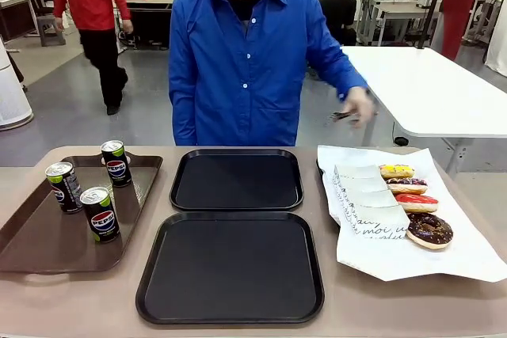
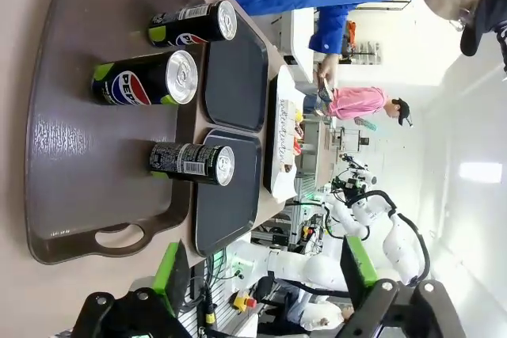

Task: Set up donuts and drinks on trays.
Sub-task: Pick up one Pepsi coke and place it on the Flat Tray.

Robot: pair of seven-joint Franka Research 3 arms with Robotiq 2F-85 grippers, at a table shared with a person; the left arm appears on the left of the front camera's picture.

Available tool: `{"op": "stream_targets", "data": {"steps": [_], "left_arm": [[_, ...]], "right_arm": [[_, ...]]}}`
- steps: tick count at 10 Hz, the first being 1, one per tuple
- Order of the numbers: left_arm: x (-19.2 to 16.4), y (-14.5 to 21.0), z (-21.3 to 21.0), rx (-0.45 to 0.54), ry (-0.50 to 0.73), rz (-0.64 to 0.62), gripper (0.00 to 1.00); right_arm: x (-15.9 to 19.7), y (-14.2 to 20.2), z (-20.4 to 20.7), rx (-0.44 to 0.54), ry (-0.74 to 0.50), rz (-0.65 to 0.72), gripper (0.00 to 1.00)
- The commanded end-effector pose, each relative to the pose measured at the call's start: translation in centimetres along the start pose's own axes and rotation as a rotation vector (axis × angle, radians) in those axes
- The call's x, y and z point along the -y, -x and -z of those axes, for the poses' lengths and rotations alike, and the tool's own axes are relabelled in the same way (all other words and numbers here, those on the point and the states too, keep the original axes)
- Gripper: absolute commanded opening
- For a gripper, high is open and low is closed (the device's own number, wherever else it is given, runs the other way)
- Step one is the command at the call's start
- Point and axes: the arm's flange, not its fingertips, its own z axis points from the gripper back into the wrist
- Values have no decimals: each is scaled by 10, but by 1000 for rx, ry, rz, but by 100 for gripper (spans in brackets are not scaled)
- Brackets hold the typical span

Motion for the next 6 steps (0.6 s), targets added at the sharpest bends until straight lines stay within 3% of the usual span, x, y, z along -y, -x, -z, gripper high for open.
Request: {"op": "stream_targets", "data": {"steps": [1, 6], "left_arm": [[-1, 1, 2, -6, 15, -3, 100], [-1, 1, 2, -6, 15, -3, 100]], "right_arm": [[1, 1, 0, -4, -12, 8, 100], [1, 1, 0, -4, -12, 8, 100]]}}
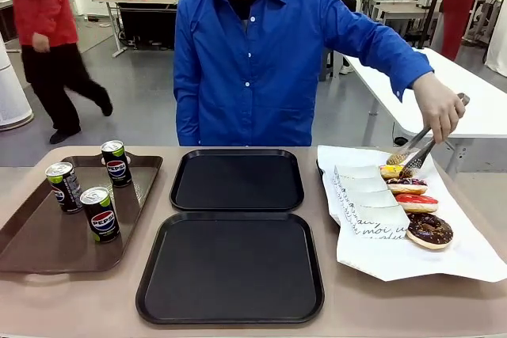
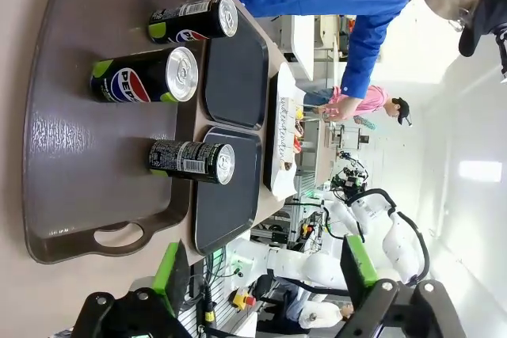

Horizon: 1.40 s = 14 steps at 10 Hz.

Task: Set up donuts and drinks on trays.
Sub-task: Pick up one Pepsi coke and place it on the Flat Tray.

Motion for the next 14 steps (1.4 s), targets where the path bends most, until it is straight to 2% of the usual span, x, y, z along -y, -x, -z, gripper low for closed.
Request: {"op": "stream_targets", "data": {"steps": [1, 14], "left_arm": [[0, 1, -1, 1, 15, 1, 100], [0, 1, -1, 1, 15, 1, 100]], "right_arm": [[0, 1, 0, -2, -10, 5, 100], [0, 1, 0, -2, -10, 5, 100]]}}
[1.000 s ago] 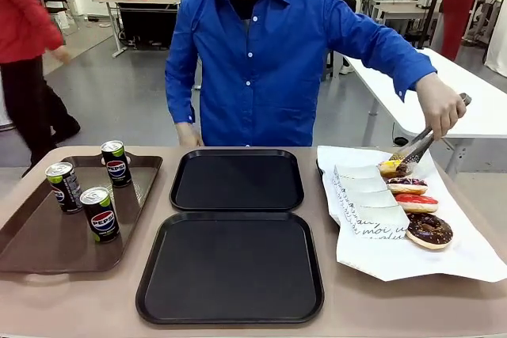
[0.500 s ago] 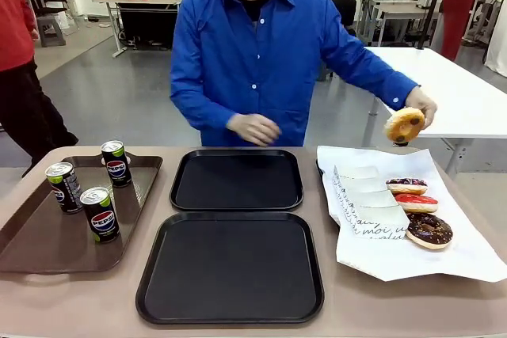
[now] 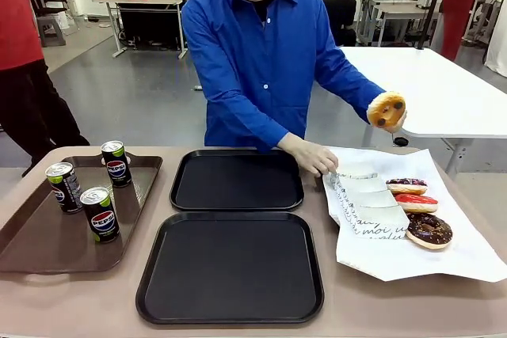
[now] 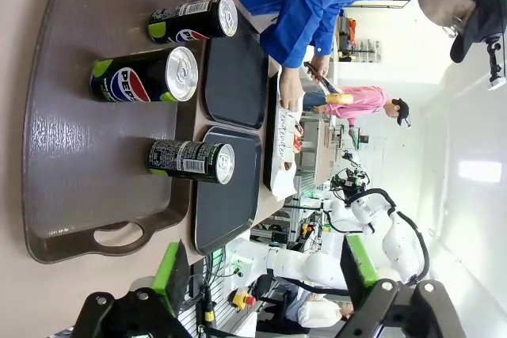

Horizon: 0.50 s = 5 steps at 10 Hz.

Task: Set up donuts and drinks on trays.
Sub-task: Pick up one Pepsi coke and place it on the Flat Tray.

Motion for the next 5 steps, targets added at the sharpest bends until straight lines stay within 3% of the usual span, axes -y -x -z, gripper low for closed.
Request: {"op": "stream_targets", "data": {"steps": [1, 3, 5], "left_arm": [[0, 0, 0, 0, 0, 0, 100], [12, -4, 0, -27, -58, 46, 100], [65, -1, 7, -9, -227, 97, 100]], "right_arm": [[0, 1, -1, 0, -11, 4, 100], [0, 1, -1, 0, -11, 4, 100], [0, 1, -1, 0, -11, 4, 100]]}}
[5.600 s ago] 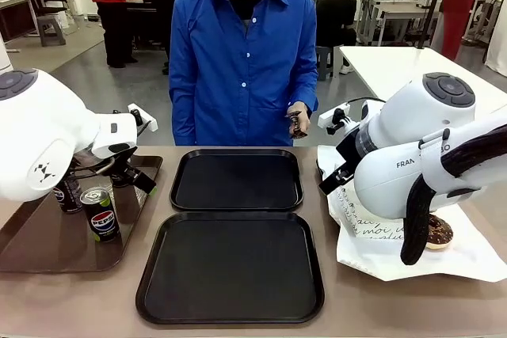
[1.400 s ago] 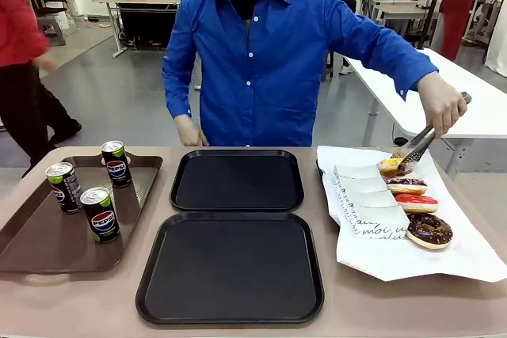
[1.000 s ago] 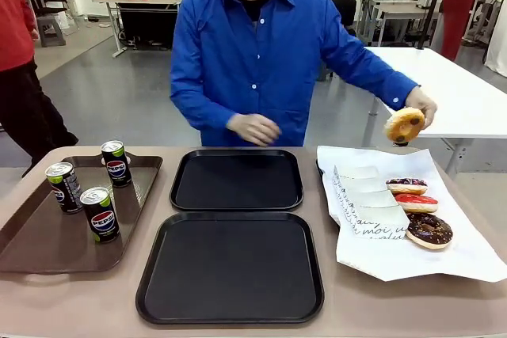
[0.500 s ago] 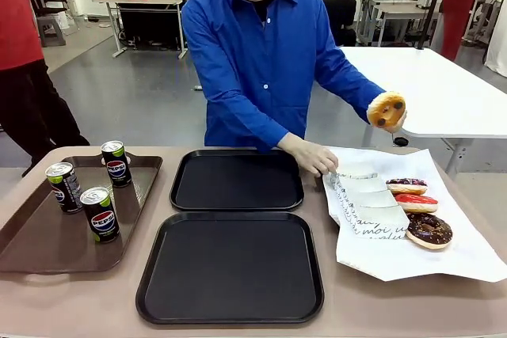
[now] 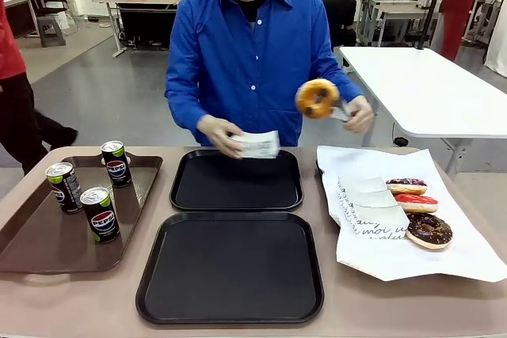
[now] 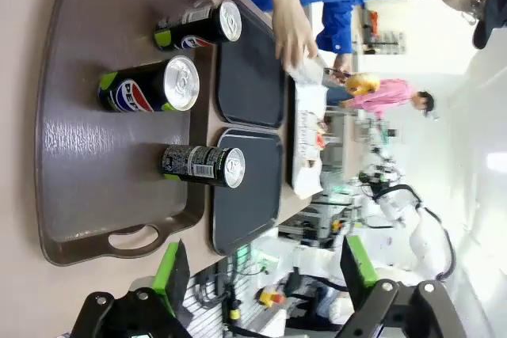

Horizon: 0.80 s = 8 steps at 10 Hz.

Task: Set up donuts and drinks on trays.
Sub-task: Pick up one Pepsi coke and place it on the Flat Tray.

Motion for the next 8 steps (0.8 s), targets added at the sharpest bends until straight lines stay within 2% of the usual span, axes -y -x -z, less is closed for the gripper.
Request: {"op": "stream_targets", "data": {"steps": [1, 5, 7, 8], "left_arm": [[64, 9, 10, -31, -224, 59, 100], [179, 25, 59, -161, -592, 169, 100], [217, 41, 99, -164, -721, 215, 100], [224, 45, 122, -170, -772, 215, 100]], "right_arm": [[0, 1, -1, 0, -11, 3, 100], [0, 1, -1, 0, -11, 3, 100], [0, 1, -1, 0, -11, 3, 100], [0, 1, -1, 0, -11, 3, 100]]}}
